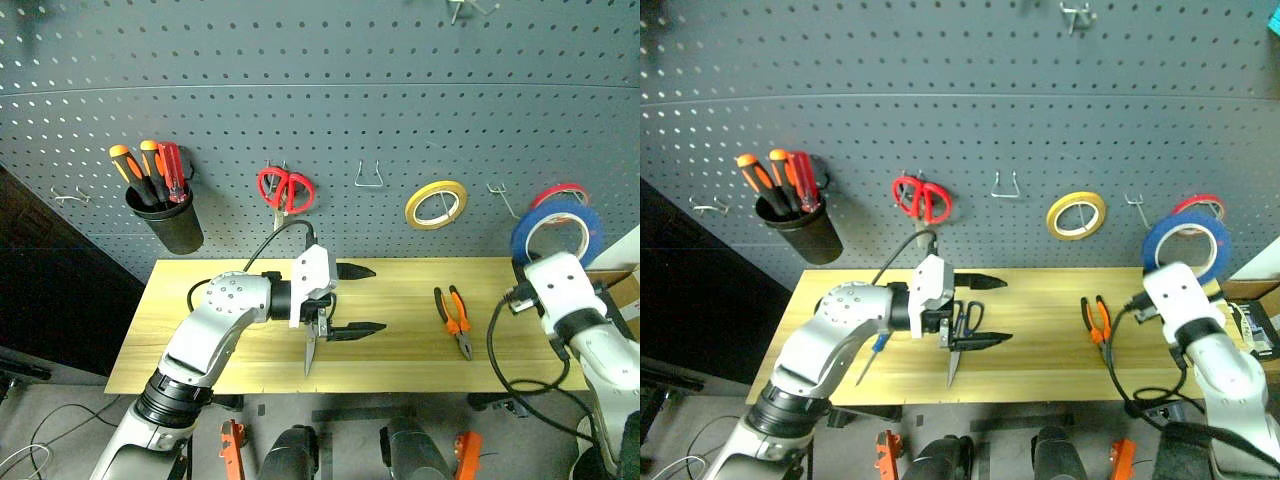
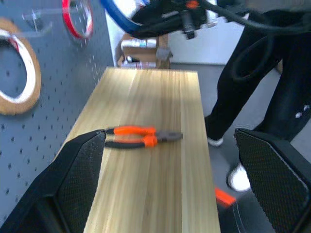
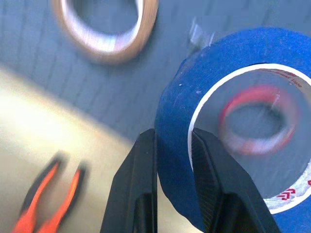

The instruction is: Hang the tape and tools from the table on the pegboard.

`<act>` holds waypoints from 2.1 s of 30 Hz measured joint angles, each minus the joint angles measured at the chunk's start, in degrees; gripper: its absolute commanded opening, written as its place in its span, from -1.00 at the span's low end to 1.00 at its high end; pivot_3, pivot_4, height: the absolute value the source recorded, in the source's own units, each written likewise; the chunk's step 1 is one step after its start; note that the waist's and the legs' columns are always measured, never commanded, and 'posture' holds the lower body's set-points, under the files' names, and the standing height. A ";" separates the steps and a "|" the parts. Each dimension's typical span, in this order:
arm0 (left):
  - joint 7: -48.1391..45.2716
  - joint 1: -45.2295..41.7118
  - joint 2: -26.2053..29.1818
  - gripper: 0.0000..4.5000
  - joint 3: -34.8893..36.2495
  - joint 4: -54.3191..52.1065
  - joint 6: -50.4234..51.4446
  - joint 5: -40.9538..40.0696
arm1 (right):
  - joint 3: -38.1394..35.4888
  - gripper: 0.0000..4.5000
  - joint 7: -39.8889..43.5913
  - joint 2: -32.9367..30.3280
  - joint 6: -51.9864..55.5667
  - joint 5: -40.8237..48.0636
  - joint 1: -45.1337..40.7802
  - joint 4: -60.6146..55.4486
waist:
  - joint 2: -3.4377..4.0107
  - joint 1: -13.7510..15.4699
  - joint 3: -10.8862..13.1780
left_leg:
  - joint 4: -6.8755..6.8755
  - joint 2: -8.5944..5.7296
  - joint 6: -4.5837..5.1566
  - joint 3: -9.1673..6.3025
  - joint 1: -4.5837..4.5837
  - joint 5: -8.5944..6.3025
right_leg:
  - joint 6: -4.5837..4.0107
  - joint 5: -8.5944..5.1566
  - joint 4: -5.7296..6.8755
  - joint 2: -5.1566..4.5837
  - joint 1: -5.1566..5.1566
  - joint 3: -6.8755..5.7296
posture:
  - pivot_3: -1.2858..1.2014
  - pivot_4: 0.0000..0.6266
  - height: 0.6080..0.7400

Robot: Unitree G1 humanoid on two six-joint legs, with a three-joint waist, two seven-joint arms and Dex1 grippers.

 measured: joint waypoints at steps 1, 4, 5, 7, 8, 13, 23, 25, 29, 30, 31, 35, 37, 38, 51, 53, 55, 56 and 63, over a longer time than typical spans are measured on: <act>0.27 -0.10 -0.29 1.00 0.06 0.01 -0.01 -0.19 | 0.24 -0.70 -0.04 0.15 -0.48 0.16 -1.95 1.40 | 0.00 -0.01 0.00 | 0.01 0.00 0.00 0.00 0.00 0.01 | 0.00 0.00 0.01 0.00 0.01 0.00 | -0.10 -0.28 1.00; 0.51 0.04 -0.51 1.00 0.40 0.21 -2.16 -0.14 | 1.66 -0.70 0.23 -0.08 -3.40 0.43 -6.83 8.42 | -0.04 0.02 0.02 | 0.06 -0.01 0.01 0.03 -0.02 0.01 | 0.00 0.00 0.01 0.00 0.00 0.02 | -0.08 -0.29 1.00; 0.53 0.07 -0.51 1.00 0.66 0.21 -3.08 -0.08 | 2.50 -0.70 0.62 -0.13 -4.90 0.50 -8.42 11.47 | -0.04 0.03 0.02 | 0.08 -0.02 0.01 0.02 -0.02 0.01 | 0.00 0.00 0.01 -0.01 0.00 0.02 | -0.08 -0.29 1.00; 0.75 0.12 -0.45 1.00 1.23 0.31 -3.69 0.00 | 3.94 -0.70 1.66 -0.41 -7.15 0.81 -11.10 16.20 | -0.04 0.03 0.02 | 0.14 -0.02 0.02 0.02 -0.06 0.01 | -0.01 0.00 0.02 0.00 -0.04 0.02 | -0.08 -0.29 1.00; 0.96 0.14 -0.47 1.00 1.32 0.40 -3.84 0.01 | 4.50 -0.70 2.08 -0.50 -8.19 1.05 -12.28 18.14 | -0.04 0.03 0.02 | 0.16 -0.02 0.02 0.02 -0.06 0.01 | -0.01 0.00 0.02 0.00 -0.03 0.02 | -0.08 -0.30 1.00; 2.90 0.21 -1.58 1.00 2.10 1.73 -4.95 0.02 | 6.03 -0.70 2.13 0.44 -12.87 1.88 -17.64 27.22 | -0.04 0.08 0.03 | 0.27 -0.02 0.02 -0.01 -0.11 0.01 | -0.01 0.00 0.03 0.00 -0.04 0.00 | -0.07 -0.31 1.00; 2.65 0.21 0.60 1.00 3.48 6.37 -6.99 0.48 | 6.44 0.90 -0.94 5.22 -9.39 2.13 -8.06 21.51 | -0.03 0.21 0.02 | 0.37 -0.04 0.02 -0.08 -0.13 0.01 | 0.00 0.00 0.12 0.00 -0.06 -0.01 | -0.08 -0.31 1.00; 1.75 0.36 3.81 1.00 3.13 10.99 -11.45 4.59 | 6.07 0.98 -2.69 8.48 -4.51 2.24 -2.94 16.38 | -0.01 0.07 0.00 | 0.36 0.02 0.02 -0.12 -0.11 0.01 | -0.01 0.00 0.13 0.06 -0.06 -0.03 | -0.09 -0.31 1.00; -0.37 0.55 6.29 1.00 2.80 17.81 -17.59 8.55 | 6.63 0.98 -6.20 14.32 9.58 2.12 0.36 13.85 | 0.01 -0.09 0.00 | 0.41 -0.08 0.02 -0.10 -0.10 0.01 | -0.02 0.02 0.15 -0.02 -0.10 0.05 | -0.09 -0.31 1.00; -1.02 0.55 6.27 1.00 2.42 18.47 -18.58 8.91 | 7.00 0.98 -6.23 15.18 13.29 2.24 -0.27 13.93 | 0.01 -0.06 0.00 | 0.44 -0.08 0.03 -0.11 -0.10 0.00 | -0.01 0.04 0.15 -0.03 -0.10 0.05 | -0.09 -0.31 1.00; -1.39 0.53 6.21 1.00 2.06 18.93 -19.04 9.03 | 7.56 0.98 -6.27 15.75 16.54 2.24 -1.22 14.02 | 0.01 -0.05 0.00 | 0.44 -0.08 0.03 -0.12 -0.10 0.00 | -0.01 0.05 0.15 -0.02 -0.10 0.03 | -0.09 -0.32 1.00; -2.34 0.22 5.73 1.00 1.98 19.97 -20.23 9.12 | 9.01 0.98 -6.41 16.66 24.35 2.35 -7.26 18.21 | 0.01 -0.03 0.00 | 0.42 -0.06 0.02 -0.21 -0.10 0.01 | -0.04 0.06 0.20 0.01 -0.11 -0.06 | -0.09 -0.33 1.00; -2.49 0.09 5.61 1.00 1.98 20.09 -20.50 9.14 | 8.96 0.98 -6.41 17.15 25.62 2.99 -10.03 21.54 | 0.01 -0.05 0.00 | 0.42 -0.07 0.02 -0.20 -0.11 0.01 | -0.04 0.06 0.19 0.01 -0.12 -0.05 | -0.08 -0.33 1.00; -2.61 0.07 5.58 1.00 1.97 20.09 -20.57 9.14 | 8.96 0.98 -6.40 17.41 26.07 3.44 -11.31 23.29 | 0.01 -0.06 0.00 | 0.42 -0.07 0.02 -0.20 -0.11 0.01 | -0.04 0.06 0.17 0.01 -0.12 -0.05 | -0.08 -0.33 1.00; -2.25 1.17 5.48 1.00 1.97 19.12 -19.29 9.15 | 7.64 0.98 -6.28 16.96 26.52 6.61 -18.52 41.04 | 0.01 -0.42 0.00 | 0.41 -0.07 0.03 -0.16 -0.13 0.00 | -0.04 0.06 0.15 0.00 -0.14 -0.04 | -0.07 -0.31 1.00; -2.14 1.31 5.42 1.00 1.96 19.06 -19.20 9.15 | 6.72 0.98 -6.21 17.17 26.53 7.24 -19.40 42.38 | 0.01 -0.52 0.00 | 0.43 -0.06 0.03 -0.16 -0.13 0.00 | -0.03 0.06 0.15 0.00 -0.13 -0.03 | -0.07 -0.31 1.00; -2.07 1.32 5.09 1.00 1.96 18.97 -19.19 9.15 | 6.53 0.98 -6.16 16.98 26.35 7.80 -20.30 43.66 | 0.00 -0.60 0.00 | 0.43 -0.07 0.03 -0.16 -0.12 0.00 | -0.03 0.06 0.16 0.00 -0.11 -0.04 | -0.07 -0.31 1.00; -2.09 1.38 4.94 1.00 1.97 18.83 -18.98 9.08 | 6.52 0.98 -6.15 16.90 26.16 8.01 -20.55 44.10 | 0.00 -0.67 -0.01 | 0.44 -0.06 0.03 -0.17 -0.12 0.00 | -0.03 0.06 0.16 0.00 -0.11 -0.05 | -0.07 -0.31 1.00; -2.05 2.17 4.42 1.00 2.21 16.82 -16.73 6.90 | 6.52 0.14 -5.92 15.59 22.27 9.00 -23.15 49.71 | -0.05 -1.30 -0.04 | 0.45 -0.04 0.03 -0.16 -0.09 0.00 | -0.03 0.06 0.18 0.03 -0.08 -0.04 | -0.06 -0.32 1.00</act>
